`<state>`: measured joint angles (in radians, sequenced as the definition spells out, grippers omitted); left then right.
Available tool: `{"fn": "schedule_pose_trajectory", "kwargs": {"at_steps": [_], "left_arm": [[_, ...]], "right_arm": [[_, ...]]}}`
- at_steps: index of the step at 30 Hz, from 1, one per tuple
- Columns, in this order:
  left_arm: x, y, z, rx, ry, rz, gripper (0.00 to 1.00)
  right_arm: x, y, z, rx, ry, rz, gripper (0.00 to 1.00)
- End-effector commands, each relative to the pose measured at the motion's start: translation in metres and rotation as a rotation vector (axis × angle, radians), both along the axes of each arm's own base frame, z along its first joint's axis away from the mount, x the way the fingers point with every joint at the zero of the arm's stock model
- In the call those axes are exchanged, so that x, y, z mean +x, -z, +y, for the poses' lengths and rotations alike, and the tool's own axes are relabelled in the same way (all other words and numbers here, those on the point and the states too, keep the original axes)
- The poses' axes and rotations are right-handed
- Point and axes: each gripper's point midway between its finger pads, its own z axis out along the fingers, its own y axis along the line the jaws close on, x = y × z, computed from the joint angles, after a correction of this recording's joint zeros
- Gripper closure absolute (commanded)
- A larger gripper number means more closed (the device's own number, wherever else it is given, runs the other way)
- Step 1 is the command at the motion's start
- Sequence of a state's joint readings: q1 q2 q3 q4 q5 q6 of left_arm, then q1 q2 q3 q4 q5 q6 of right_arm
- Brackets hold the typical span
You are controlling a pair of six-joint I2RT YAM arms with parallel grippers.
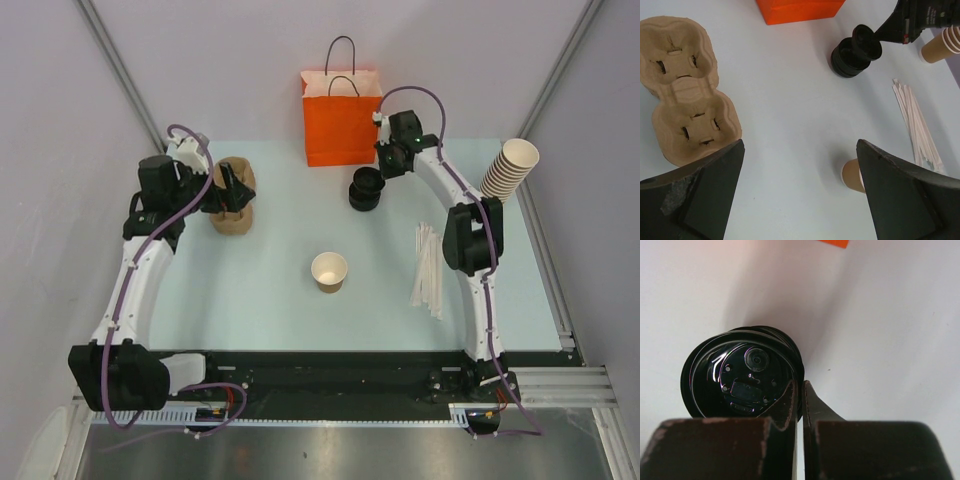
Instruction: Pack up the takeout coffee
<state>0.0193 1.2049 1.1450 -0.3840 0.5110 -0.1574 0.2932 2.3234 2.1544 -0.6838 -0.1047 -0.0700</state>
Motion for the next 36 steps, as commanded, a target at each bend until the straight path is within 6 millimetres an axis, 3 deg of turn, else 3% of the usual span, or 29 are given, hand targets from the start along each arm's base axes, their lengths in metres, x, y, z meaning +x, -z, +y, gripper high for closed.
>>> {"fn": "schedule_pose_trajectory", "kwargs": {"at_steps": [1, 4, 8, 10, 13, 16, 17, 18, 19, 20, 22, 24, 25, 26, 28, 31, 36], "left_arm": [[0.005, -0.022, -0.023, 0.002, 0.082, -0.062, 0.00], [0.014, -0.025, -0.047, 0.001, 0.146, -0.059, 0.01], [0.027, -0.046, -0.080, -0.036, 0.228, -0.078, 0.01], [0.029, -0.048, -0.094, -0.044, 0.262, -0.082, 0.00], [0.021, -0.050, -0.110, -0.002, 0.339, -0.128, 0.01], [-0.002, -0.059, -0.121, 0.087, 0.500, -0.286, 0.01], [-0.015, -0.071, -0.122, 0.123, 0.550, -0.363, 0.00], [-0.023, -0.074, -0.124, 0.165, 0.603, -0.418, 0.01], [-0.033, -0.082, -0.127, 0.268, 0.709, -0.556, 0.00], [-0.053, -0.076, -0.131, 0.327, 0.794, -0.574, 0.00], [-0.061, -0.076, -0.131, 0.535, 0.901, -0.738, 0.00], [-0.083, -0.071, -0.136, 0.607, 0.990, -0.804, 0.01], [-0.085, -0.061, -0.136, 0.692, 1.040, -0.861, 0.00], [-0.104, -0.051, -0.141, 0.725, 1.117, -0.871, 0.00], [-0.118, -0.025, -0.144, 0.824, 1.228, -0.905, 0.01], [-0.140, -0.001, -0.152, 0.859, 1.309, -0.926, 0.01], [-0.158, 0.002, -0.165, 0.809, 1.354, -0.959, 0.05]], "right_arm": [[0.004, -0.065, 0.003, 0.100, -0.016, -0.103, 1.00], [0.002, -0.066, 0.006, 0.127, -0.027, -0.092, 1.00], [-0.006, -0.088, 0.013, 0.201, -0.075, -0.104, 1.00], [-0.015, -0.114, 0.017, 0.243, -0.107, -0.135, 1.00], [-0.048, -0.142, 0.038, 0.337, -0.258, -0.110, 1.00], [-0.087, -0.148, 0.051, 0.415, -0.365, -0.022, 1.00], [-0.098, -0.147, 0.055, 0.428, -0.389, 0.011, 1.00], [-0.117, -0.136, 0.057, 0.437, -0.405, 0.092, 1.00], [-0.133, -0.138, 0.063, 0.459, -0.465, 0.121, 1.00], [-0.150, -0.135, 0.071, 0.456, -0.511, 0.157, 1.00], [-0.187, -0.127, 0.076, 0.444, -0.560, 0.244, 1.00], [-0.213, -0.124, 0.087, 0.432, -0.623, 0.271, 1.00], [-0.228, -0.118, 0.090, 0.441, -0.642, 0.311, 1.00], [-0.237, -0.123, 0.092, 0.439, -0.669, 0.305, 1.00], [-0.261, -0.124, 0.101, 0.454, -0.723, 0.360, 1.00], [-0.289, -0.126, 0.111, 0.477, -0.797, 0.426, 1.00], [-0.327, -0.126, 0.122, 0.459, -0.902, 0.479, 1.00]]}}
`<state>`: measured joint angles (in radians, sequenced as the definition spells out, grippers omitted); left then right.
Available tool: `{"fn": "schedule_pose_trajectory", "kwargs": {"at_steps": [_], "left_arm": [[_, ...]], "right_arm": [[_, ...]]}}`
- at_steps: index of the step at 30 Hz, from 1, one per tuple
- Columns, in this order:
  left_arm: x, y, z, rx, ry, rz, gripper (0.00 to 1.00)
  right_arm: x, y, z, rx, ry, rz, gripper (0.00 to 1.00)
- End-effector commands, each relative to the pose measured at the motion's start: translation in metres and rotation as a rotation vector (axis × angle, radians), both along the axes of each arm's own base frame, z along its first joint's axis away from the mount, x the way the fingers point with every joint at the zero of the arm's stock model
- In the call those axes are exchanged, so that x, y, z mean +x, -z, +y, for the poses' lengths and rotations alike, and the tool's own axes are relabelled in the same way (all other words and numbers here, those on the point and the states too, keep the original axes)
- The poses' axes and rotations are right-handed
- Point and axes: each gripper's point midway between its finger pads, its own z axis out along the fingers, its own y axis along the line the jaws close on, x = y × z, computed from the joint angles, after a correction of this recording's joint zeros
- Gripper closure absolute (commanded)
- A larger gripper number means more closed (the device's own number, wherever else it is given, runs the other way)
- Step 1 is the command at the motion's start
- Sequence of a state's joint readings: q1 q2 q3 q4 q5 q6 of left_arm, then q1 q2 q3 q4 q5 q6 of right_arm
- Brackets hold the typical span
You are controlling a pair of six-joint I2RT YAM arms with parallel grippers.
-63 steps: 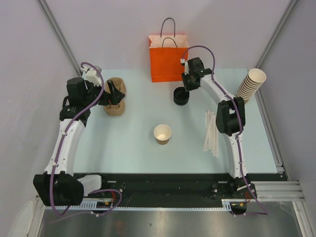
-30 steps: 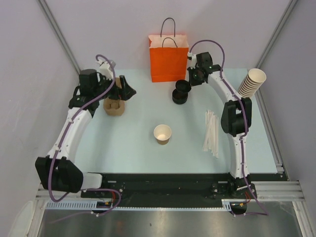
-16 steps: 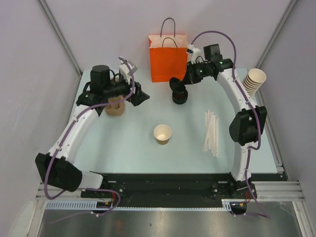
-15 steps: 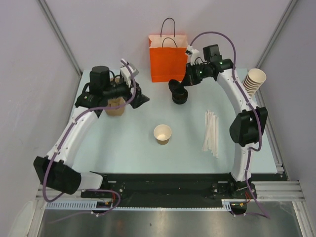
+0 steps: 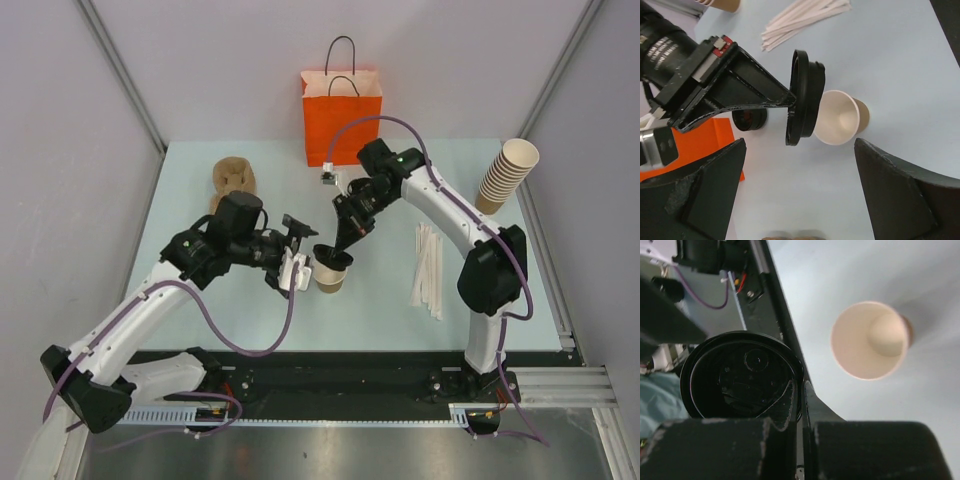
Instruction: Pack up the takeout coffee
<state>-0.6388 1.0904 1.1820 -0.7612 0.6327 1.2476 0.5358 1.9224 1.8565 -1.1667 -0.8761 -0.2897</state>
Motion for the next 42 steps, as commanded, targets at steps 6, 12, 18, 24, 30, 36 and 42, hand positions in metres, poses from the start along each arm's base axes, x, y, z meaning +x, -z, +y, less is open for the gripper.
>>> {"fn": "schedule_pose_trajectory", "kwargs": {"at_steps": [6, 12, 18, 24, 30, 36, 42], "left_arm": [[-0.020, 0.009, -0.011, 0.016, 0.096, -0.017, 0.09], [-0.032, 0.001, -0.029, -0.093, 0.076, 0.091, 0.25], [-0.032, -0.005, -0.037, -0.157, -0.004, 0.242, 0.58], [-0.033, -0.001, -0.039, -0.185, -0.106, 0.408, 0.73], [-0.030, -0.008, -0.037, -0.330, -0.242, 0.788, 0.76], [-0.017, -0.008, -0.033, -0.471, -0.328, 1.170, 0.76], [-0.017, -0.008, -0.039, -0.554, -0.342, 1.385, 0.76]], "right_arm": [[-0.060, -0.035, 0.010, 0.098, -0.168, 0.033, 1.00], [-0.066, -0.043, 0.014, 0.122, -0.190, 0.039, 1.00], [-0.062, -0.049, 0.010, 0.143, -0.179, 0.036, 1.00], [-0.024, -0.066, -0.013, 0.159, -0.049, -0.038, 0.55], [0.065, -0.103, -0.078, 0.161, 0.306, -0.307, 0.36], [0.105, -0.110, -0.164, 0.101, 0.590, -0.577, 0.36], [0.051, -0.148, -0.112, 0.115, 0.414, -0.786, 0.37]]}}
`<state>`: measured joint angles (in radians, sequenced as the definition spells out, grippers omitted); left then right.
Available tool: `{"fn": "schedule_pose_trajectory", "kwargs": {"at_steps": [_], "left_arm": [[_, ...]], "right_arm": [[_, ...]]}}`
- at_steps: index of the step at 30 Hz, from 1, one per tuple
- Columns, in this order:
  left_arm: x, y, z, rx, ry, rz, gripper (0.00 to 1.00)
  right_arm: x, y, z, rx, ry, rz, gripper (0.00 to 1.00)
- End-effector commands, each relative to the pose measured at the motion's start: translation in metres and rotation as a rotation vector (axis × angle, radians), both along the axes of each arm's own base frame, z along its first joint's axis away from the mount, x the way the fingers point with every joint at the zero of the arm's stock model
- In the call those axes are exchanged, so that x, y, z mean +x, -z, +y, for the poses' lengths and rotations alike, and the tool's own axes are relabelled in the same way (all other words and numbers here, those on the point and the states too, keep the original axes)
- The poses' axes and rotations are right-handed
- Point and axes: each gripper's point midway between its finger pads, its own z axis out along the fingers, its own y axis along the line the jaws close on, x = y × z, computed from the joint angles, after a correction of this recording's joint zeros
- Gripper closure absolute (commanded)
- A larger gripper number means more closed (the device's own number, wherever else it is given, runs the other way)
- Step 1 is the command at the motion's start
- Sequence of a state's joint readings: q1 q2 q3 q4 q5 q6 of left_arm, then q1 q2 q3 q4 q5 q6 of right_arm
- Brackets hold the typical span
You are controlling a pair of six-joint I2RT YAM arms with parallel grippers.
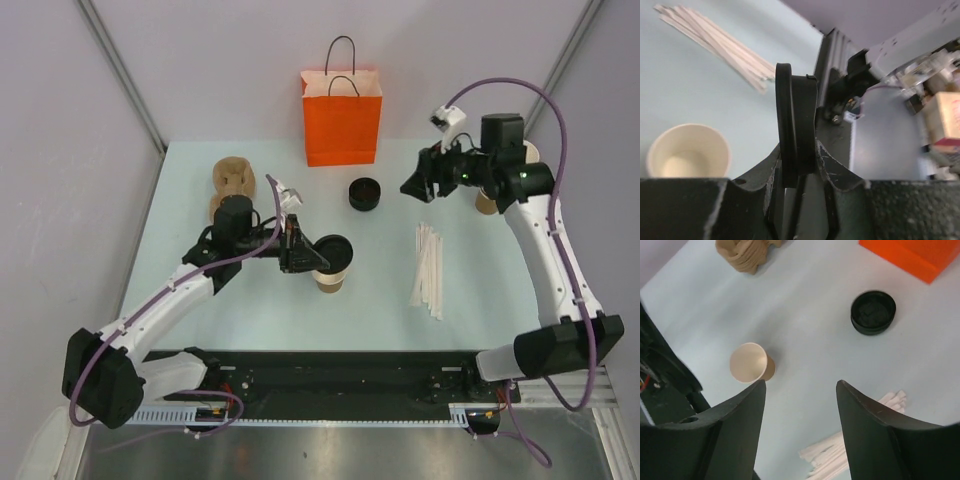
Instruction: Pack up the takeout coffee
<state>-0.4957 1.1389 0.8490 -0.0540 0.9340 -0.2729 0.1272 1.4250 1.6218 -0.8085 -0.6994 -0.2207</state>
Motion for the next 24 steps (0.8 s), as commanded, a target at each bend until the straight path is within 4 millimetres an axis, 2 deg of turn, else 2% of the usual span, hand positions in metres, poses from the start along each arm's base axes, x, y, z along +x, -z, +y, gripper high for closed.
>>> {"fn": "schedule_pose_trajectory", "kwargs": {"at_steps": [1, 2, 5, 9, 15, 16, 24], "left_arm": [[-0.007, -0.034, -0.009, -0.169, 0.027, 0.139, 0.77], [-0.008, -0.035, -0.009, -0.179, 0.020, 0.175, 0.77], [-0.005, -0.032, -0.006, -0.194, -0.001, 0.236, 0.76], [0.005, -0.023, -0.001, -0.210, -0.047, 0.300, 0.76], [0.009, -0.018, 0.001, -0.211, -0.066, 0.341, 0.76], [0.010, -0.017, 0.000, -0.210, -0.067, 0.346, 0.77], [0.009, -0.013, 0.002, -0.214, -0.071, 0.361, 0.77]], "right_arm": [[-0.034, -0.031, 0.051, -0.054, -0.132, -0.216, 0.37], [-0.040, -0.031, 0.060, -0.026, -0.152, -0.196, 0.38], [-0.042, -0.038, 0.071, 0.028, -0.175, -0.162, 0.41], [-0.062, -0.044, 0.102, 0.012, -0.276, -0.198, 0.47], [-0.078, -0.032, 0.127, -0.028, -0.361, -0.198, 0.55], [-0.085, -0.029, 0.134, -0.041, -0.395, -0.205, 0.56], [-0.091, 0.003, 0.149, -0.130, -0.441, -0.182, 0.59]]}}
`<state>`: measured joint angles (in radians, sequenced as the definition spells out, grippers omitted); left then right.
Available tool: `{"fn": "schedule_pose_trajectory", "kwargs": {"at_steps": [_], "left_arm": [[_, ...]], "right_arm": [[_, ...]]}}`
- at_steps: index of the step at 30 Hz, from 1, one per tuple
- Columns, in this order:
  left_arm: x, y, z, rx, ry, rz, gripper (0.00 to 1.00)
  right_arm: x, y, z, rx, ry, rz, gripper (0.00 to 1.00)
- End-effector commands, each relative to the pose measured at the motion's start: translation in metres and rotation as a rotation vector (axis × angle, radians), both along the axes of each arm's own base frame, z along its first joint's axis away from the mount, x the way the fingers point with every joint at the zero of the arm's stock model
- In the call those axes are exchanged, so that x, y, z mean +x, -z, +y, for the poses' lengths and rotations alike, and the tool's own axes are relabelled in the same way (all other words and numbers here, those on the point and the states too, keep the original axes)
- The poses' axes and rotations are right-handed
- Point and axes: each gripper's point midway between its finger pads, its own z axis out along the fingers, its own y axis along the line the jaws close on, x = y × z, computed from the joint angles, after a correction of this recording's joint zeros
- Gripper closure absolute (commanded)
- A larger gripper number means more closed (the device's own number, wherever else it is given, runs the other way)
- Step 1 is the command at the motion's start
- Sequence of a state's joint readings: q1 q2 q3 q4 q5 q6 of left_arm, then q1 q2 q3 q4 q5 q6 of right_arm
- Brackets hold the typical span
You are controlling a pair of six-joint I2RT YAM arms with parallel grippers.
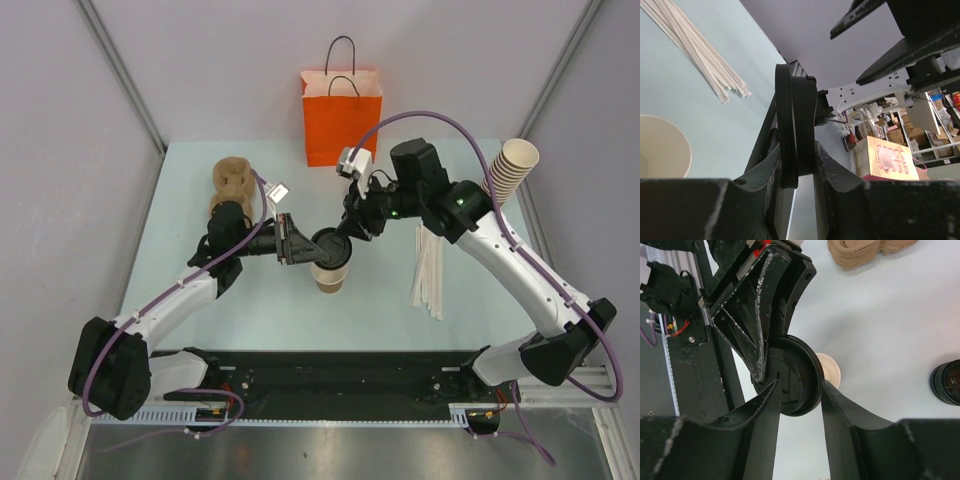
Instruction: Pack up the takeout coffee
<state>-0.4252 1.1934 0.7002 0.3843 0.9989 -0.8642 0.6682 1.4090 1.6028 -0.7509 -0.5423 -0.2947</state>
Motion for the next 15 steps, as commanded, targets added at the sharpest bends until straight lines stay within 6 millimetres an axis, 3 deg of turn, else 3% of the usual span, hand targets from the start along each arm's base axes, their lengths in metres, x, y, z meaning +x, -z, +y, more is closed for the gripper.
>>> {"fn": "schedule_pose_trajectory", "kwargs": {"at_steps": [1, 15], "left_arm": [[-0.001, -0.005, 0.002, -0.025, 0.005, -0.021, 0.77], [-0.002, -0.005, 0.005, -0.043, 0.002, -0.020, 0.78]], "right_arm": [[0.006, 0.004, 0.003, -0.037, 0.001, -0.043, 0.59], [0.000, 0.032, 0.006, -0.126, -0.026, -0.049, 0.63]]}}
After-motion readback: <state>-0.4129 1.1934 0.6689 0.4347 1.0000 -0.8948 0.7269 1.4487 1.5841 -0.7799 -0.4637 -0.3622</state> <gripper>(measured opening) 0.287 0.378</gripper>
